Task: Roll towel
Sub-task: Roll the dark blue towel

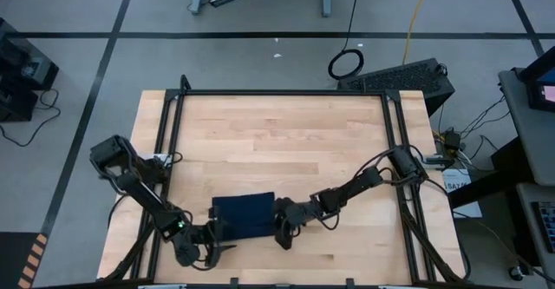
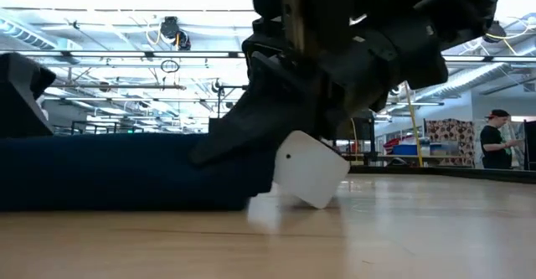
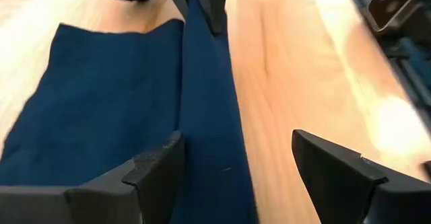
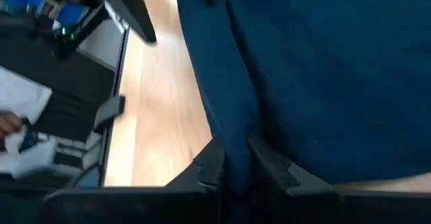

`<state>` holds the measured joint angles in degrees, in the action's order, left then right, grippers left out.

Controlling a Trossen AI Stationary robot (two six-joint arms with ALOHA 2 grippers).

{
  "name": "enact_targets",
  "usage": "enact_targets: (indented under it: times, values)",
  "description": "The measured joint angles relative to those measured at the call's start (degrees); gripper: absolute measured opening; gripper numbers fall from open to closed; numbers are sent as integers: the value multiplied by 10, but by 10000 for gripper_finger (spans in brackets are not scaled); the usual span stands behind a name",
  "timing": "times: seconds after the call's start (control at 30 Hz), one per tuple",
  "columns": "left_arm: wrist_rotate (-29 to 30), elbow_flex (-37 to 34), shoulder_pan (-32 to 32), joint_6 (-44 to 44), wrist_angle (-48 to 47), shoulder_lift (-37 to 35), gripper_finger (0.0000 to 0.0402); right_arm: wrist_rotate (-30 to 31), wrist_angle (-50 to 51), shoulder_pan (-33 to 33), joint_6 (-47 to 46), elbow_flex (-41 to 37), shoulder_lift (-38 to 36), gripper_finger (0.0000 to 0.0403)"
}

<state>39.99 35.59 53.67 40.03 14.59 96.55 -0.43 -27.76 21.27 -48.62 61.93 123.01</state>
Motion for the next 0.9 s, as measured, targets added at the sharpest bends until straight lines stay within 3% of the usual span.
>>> enact_targets:
  times: [0.17, 0.27, 0.43, 0.6, 0.73, 0.9]
  values:
    - [-11, 0, 0, 0, -2, 8, 276, 5, 5, 0, -28, 0, 0, 33]
    - [-21, 0, 0, 1, -6, 8, 251, 5, 5, 0, -32, 0, 1, 35]
    - [-25, 0, 0, 6, -12, 8, 146, 4, 3, -4, -41, 0, 1, 51]
    - [-49, 1, -5, 75, -85, 7, 27, 1, -5, -3, -25, -2, 1, 75]
    - [-62, 2, -8, 119, -128, 5, 18, -6, 10, 0, 57, -2, -9, 100]
    - [-78, 2, -8, 122, -130, 2, 14, 4, 51, 14, 260, -6, -49, 153]
